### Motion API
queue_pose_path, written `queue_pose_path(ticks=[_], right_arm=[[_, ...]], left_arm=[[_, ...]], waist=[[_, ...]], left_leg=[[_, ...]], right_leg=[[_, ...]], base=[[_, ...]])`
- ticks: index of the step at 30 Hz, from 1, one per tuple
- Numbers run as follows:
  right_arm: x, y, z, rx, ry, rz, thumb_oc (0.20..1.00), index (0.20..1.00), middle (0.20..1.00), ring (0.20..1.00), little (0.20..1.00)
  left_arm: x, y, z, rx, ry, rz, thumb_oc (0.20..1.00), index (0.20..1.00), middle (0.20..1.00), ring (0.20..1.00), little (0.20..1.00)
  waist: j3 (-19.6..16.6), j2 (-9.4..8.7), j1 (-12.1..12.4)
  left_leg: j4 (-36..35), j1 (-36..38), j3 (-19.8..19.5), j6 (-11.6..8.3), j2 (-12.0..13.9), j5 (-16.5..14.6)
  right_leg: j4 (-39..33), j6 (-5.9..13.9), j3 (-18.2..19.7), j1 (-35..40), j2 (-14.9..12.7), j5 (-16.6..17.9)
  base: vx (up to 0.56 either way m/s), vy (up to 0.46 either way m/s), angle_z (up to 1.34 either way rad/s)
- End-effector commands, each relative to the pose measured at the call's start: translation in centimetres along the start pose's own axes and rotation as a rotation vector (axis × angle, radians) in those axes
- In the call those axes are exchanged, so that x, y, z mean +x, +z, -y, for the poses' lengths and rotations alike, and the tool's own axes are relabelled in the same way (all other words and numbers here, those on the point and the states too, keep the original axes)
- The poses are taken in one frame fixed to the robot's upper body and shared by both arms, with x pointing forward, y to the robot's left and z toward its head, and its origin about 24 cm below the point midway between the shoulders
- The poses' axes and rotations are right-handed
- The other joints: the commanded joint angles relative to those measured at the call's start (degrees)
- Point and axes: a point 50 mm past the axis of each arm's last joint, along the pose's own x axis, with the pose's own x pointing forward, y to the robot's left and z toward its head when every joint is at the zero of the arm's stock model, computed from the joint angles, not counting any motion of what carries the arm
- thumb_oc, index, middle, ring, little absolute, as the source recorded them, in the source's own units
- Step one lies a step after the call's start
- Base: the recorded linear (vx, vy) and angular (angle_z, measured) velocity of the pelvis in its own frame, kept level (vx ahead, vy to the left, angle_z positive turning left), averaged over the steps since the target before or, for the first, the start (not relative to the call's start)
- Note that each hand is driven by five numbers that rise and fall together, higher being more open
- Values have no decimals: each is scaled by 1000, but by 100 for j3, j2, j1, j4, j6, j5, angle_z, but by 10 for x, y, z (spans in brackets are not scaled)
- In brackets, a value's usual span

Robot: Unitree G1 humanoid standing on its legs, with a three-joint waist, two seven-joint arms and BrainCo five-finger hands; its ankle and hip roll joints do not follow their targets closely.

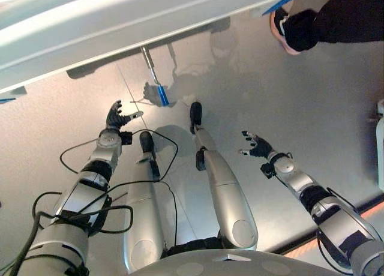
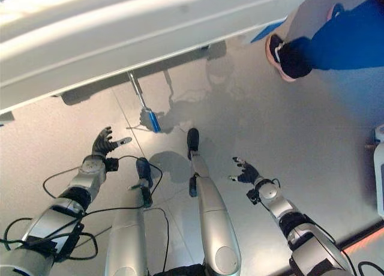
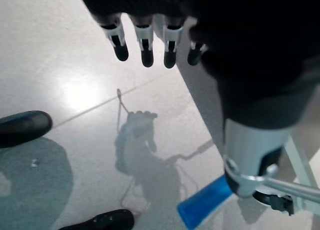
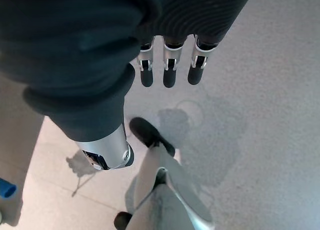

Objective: Raise the hospital bed

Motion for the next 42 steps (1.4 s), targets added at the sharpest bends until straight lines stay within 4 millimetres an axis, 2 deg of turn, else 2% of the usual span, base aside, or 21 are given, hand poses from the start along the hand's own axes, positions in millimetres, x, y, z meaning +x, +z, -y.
queue_pose_path(ticks=[1, 6, 7, 24, 33, 34, 35, 36, 37, 42], right_arm=[[-6, 11, 22, -97, -38, 68, 1000, 1000, 1000, 1000, 1000], [-6, 14, 23, -104, -39, 79, 1000, 1000, 1000, 1000, 1000], [-4, 21, 24, -129, -33, 101, 1000, 1000, 1000, 1000, 1000], [-2, 26, 20, -175, 0, 110, 1000, 1000, 1000, 1000, 1000], [-3, 21, 22, -186, 6, 85, 1000, 1000, 1000, 1000, 1000], [-4, 18, 19, -188, 18, 75, 1000, 1000, 1000, 1000, 1000], [-4, 19, 20, -190, 18, 76, 1000, 1000, 1000, 1000, 1000], [-3, 22, 23, -190, 10, 81, 1000, 1000, 1000, 1000, 1000], [-3, 19, 20, -189, 19, 73, 1000, 1000, 1000, 1000, 1000], [-3, 18, 22, -195, 26, 53, 1000, 1000, 1000, 1000, 1000]], left_arm=[[5, 30, -26, -17, 77, 121, 1000, 1000, 1000, 1000, 1000], [6, 34, -29, -14, 82, 133, 1000, 1000, 1000, 1000, 1000], [10, 53, -34, -7, 100, 173, 1000, 1000, 1000, 1000, 1000], [15, 99, -26, -23, 86, 296, 1000, 1000, 1000, 1000, 1000], [16, 95, -18, -13, 44, 262, 1000, 1000, 1000, 1000, 1000], [16, 89, -16, -11, 30, 240, 1000, 1000, 1000, 1000, 1000], [16, 88, -15, -15, 24, 237, 1000, 1000, 1000, 1000, 1000], [17, 91, -14, -34, 16, 236, 1000, 1000, 1000, 1000, 1000], [16, 86, -13, -32, 15, 224, 1000, 1000, 1000, 1000, 1000], [17, 81, 0, -72, -59, 179, 1000, 1000, 1000, 1000, 1000]], waist=[[-23, -29, 33], [-23, -36, 14], [-23, -61, -37], [-23, -134, -92], [-23, -101, -72], [-23, -76, -43], [-23, -70, -45], [-23, -82, -71], [-23, -64, -46], [-23, -52, -52]], left_leg=[[-482, -393, -185, -136, 166, 839], [-478, -476, -184, -139, 172, 848], [-413, -768, -211, -131, 171, 856], [-456, -1119, -260, -102, 165, 917], [-503, -1154, -280, -100, 155, 951], [-462, -1008, -321, -133, 187, 759], [-465, -1017, -321, -131, 187, 767], [-519, -1166, -275, -97, 159, 969], [-476, -1018, -317, -131, 188, 774], [-498, -1000, -306, -130, 203, 772]], right_leg=[[1377, 834, 1, -258, -346, -1328], [1388, 835, 5, -336, -341, -1324], [1483, 816, 19, -660, -355, -1326], [1501, 813, 23, -1050, -339, -1277], [1515, 797, 4, -1092, -362, -1279], [1585, 833, 12, -954, -326, -1466], [1581, 831, 20, -962, -321, -1463], [1506, 795, 19, -1102, -349, -1272], [1576, 831, 22, -967, -318, -1458], [1557, 832, 29, -969, -309, -1441]], base=[[0, 0, 0], [-4, -13, -2], [0, -55, -6], [1, -5, 0], [10, 0, 0], [88, 10, 0], [0, 0, 0], [0, 0, 0], [0, 0, 0], [18, 1, 0]])
